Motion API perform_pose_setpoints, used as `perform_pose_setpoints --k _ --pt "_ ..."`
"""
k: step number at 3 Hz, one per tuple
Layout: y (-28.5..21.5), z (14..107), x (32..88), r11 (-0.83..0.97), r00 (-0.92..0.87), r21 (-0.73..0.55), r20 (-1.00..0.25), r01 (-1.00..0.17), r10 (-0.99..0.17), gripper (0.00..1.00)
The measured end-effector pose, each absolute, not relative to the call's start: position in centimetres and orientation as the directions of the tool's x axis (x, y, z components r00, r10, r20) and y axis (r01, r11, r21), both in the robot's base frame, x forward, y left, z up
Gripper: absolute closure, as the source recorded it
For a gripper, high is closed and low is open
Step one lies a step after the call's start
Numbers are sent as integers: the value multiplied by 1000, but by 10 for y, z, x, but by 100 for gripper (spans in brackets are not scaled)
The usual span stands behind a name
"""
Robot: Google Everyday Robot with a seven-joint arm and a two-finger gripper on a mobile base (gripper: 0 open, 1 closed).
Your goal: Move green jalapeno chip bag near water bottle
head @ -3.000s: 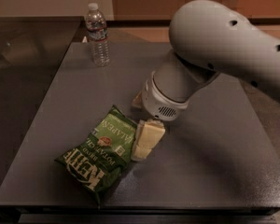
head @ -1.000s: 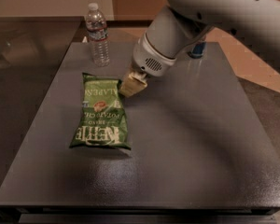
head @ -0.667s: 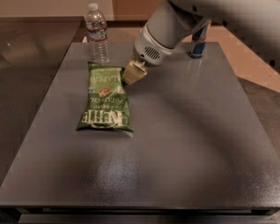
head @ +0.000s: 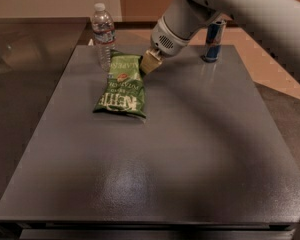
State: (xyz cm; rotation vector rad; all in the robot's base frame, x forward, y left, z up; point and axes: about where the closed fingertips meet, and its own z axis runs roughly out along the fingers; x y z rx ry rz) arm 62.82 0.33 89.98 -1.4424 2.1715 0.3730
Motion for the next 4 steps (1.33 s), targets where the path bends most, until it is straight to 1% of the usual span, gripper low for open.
perform_pose_setpoints --k 1,2,4 --pt "-8 893 652 456 -359 -55 -537 -888 -764 100" --pt "-13 883 664 472 -371 -63 -530 -880 -763 83" --pt "-10 880 663 466 -369 -58 -527 -883 -765 36"
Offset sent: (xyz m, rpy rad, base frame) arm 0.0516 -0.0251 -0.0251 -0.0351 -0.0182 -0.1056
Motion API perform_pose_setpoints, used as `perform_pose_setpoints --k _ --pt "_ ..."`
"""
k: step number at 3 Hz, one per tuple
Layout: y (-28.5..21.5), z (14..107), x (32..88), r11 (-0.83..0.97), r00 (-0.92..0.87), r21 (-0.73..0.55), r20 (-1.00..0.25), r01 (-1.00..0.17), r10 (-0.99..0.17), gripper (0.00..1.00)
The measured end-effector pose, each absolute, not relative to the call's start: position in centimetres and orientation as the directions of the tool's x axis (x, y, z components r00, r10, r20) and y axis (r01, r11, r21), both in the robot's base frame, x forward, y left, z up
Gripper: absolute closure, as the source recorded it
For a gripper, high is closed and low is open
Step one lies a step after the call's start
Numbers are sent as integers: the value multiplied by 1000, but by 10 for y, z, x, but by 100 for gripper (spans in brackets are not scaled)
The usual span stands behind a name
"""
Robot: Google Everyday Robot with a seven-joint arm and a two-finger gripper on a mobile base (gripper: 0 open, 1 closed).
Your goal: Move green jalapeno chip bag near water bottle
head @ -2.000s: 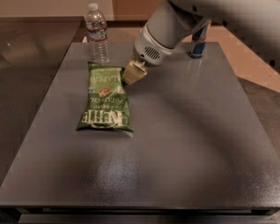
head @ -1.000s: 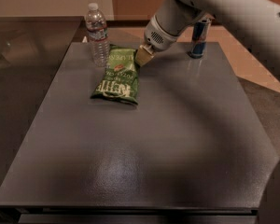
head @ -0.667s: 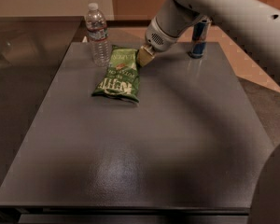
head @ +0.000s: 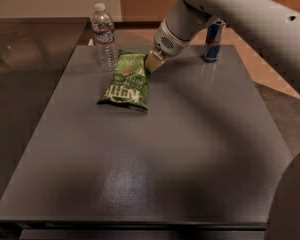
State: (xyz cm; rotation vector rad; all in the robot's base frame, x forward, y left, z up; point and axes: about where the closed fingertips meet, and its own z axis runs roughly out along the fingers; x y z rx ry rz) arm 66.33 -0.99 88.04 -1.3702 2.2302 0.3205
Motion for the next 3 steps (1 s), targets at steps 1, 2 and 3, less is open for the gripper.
perform_pose_setpoints --k 1,2,3 --pt "-8 879 663 464 -369 -56 -526 -884 -767 13" --pt "-7 877 663 461 -368 -54 -524 -885 -768 0" --pt "-7 877 663 461 -368 -54 -524 -886 -768 0"
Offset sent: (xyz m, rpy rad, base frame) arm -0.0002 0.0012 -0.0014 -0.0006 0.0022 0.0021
